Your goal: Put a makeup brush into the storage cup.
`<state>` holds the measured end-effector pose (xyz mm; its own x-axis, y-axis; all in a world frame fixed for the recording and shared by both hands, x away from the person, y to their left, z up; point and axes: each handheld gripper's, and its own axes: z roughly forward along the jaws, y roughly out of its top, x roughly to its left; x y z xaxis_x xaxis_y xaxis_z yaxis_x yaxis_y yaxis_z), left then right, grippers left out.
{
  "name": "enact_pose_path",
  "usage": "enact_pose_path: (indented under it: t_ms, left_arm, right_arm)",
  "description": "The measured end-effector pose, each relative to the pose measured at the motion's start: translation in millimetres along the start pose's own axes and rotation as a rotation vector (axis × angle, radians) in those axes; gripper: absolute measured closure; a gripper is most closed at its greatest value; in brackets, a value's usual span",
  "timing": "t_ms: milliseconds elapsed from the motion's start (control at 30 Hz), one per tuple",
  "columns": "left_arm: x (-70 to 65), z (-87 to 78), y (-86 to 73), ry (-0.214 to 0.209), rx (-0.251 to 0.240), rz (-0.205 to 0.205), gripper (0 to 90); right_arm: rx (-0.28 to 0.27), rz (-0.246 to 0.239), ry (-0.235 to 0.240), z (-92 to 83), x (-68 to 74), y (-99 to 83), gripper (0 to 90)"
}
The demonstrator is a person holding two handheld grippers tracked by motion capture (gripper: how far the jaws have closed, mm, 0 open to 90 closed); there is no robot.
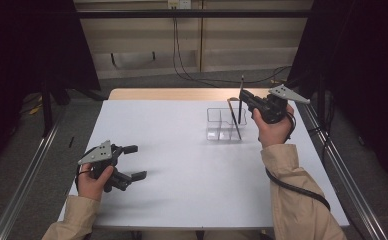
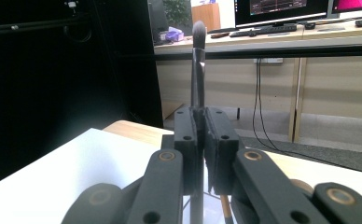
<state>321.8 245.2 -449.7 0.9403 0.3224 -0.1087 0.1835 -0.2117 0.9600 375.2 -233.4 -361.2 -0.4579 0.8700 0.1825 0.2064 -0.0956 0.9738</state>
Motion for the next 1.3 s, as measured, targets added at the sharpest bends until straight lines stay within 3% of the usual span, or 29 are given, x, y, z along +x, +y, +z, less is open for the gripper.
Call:
enact_pose_path:
  t_ms: [1300]
  left_arm:
    - [0.4,-0.6,-0.8,0.002,-0.001,-0.004,0.3]
  right_arm:
    - [-0.012,-0.024,-0.039,14.8,-9.6,-3.1,84.6]
